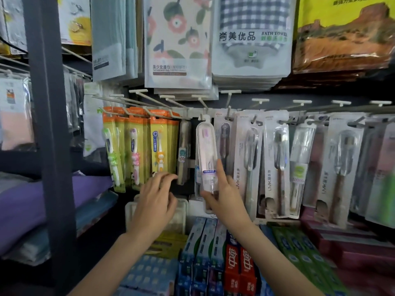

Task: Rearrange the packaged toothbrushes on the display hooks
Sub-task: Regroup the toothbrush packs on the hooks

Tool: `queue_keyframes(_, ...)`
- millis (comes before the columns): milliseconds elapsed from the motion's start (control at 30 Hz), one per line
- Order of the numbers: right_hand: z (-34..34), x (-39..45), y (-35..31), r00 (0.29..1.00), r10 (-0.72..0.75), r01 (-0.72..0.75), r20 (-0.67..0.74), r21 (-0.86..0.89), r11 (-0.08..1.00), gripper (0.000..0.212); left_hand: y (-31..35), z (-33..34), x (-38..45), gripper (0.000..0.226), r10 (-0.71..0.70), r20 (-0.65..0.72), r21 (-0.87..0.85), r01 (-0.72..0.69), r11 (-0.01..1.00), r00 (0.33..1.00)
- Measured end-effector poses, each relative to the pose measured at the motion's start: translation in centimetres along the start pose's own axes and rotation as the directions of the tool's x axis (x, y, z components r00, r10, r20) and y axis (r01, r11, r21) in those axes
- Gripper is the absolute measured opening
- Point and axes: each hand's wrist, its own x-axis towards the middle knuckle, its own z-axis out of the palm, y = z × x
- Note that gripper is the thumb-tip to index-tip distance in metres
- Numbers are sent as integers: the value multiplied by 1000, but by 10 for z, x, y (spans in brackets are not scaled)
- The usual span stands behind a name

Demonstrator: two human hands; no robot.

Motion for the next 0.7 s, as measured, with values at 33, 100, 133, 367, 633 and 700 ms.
queue_keyframes(33,-1,-4,-1,1000,4,-4,18,6,1000,81,1,0,0,37,4,-2,-3,-4,1000,1000)
queue_keyframes(100,-6,-15,0,999,-27,27,25,7,1000,68,3,-2,0,37,15,-2,-11,-15,1000,1000)
queue_keyframes(133,-10,-21,1,998,-53,53,15,9,999,60,5,-2,1,37,15,-1,-18,-15,1000,1000)
queue_keyframes(367,-61,-42,26,965,-105,112,-239,18,994,27,40,11,17,38,68,-14,-133,-70,989,998)
queue_keyframes(633,-93,-51,64,913,49,-41,-404,28,999,28,102,38,35,55,-64,150,-493,131,860,987)
queue_keyframes(700,-100,-52,69,905,66,-75,-420,-7,997,36,114,44,40,54,-139,210,-555,235,798,968)
